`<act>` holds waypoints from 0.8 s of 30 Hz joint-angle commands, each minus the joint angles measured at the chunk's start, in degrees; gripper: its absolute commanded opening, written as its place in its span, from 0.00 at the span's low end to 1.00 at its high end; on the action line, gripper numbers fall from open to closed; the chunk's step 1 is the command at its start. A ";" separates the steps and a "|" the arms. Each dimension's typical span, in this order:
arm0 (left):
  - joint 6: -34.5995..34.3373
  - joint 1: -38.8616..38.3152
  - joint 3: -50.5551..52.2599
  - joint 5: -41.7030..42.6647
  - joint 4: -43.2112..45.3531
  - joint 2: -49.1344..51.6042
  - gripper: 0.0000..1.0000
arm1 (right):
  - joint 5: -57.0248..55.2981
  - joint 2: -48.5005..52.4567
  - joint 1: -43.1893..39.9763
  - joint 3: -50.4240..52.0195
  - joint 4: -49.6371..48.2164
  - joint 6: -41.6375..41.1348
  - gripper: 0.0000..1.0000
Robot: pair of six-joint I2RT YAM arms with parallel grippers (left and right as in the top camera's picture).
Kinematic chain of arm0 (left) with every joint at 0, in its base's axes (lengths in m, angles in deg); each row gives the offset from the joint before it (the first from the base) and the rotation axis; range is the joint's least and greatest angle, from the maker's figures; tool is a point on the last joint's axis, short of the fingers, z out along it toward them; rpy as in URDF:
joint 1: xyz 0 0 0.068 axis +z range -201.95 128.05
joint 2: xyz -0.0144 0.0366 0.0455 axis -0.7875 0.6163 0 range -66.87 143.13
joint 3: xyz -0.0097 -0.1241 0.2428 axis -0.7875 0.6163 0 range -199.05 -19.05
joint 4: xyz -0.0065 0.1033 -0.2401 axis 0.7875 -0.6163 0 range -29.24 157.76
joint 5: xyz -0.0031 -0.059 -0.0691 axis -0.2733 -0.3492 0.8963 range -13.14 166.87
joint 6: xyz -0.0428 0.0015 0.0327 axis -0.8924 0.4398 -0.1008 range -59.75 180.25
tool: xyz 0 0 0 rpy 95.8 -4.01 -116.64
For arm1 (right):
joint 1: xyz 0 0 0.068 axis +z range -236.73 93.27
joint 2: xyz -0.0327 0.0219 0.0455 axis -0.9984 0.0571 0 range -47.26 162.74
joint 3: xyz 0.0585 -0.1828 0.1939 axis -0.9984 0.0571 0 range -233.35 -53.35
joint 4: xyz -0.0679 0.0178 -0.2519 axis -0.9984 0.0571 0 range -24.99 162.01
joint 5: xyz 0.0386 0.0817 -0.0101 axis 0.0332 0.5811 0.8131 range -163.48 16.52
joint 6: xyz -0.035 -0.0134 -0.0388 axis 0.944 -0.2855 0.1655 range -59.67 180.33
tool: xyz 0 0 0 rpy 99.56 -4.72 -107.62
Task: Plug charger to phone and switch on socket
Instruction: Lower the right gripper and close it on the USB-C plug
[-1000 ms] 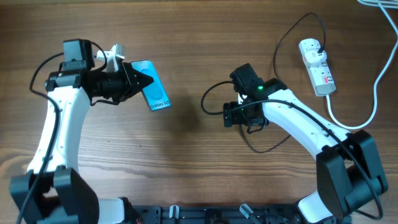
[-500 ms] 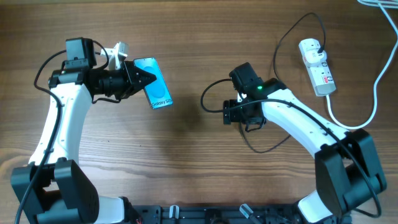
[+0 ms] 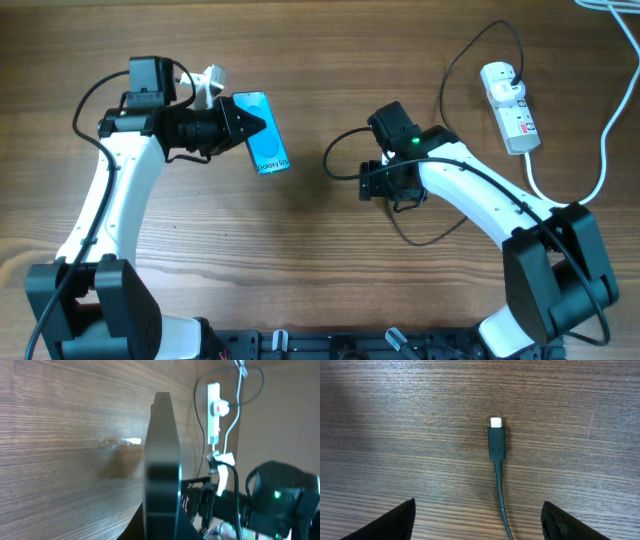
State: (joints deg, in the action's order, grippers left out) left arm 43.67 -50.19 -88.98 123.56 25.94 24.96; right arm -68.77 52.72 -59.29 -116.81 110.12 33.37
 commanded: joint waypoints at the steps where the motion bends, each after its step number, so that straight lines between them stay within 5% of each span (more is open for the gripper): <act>1: -3.58 -0.07 -0.11 -0.35 0.96 0.46 0.04 | -0.13 0.76 0.24 0.37 -0.22 -0.17 0.82; 24: -3.17 -2.03 -0.11 -0.17 4.00 4.31 0.04 | -4.83 0.98 0.24 0.37 -0.33 0.26 0.48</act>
State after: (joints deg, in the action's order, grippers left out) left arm 40.39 -51.37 -88.98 122.32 29.48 29.38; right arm -72.09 52.94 -59.29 -116.81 109.63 33.19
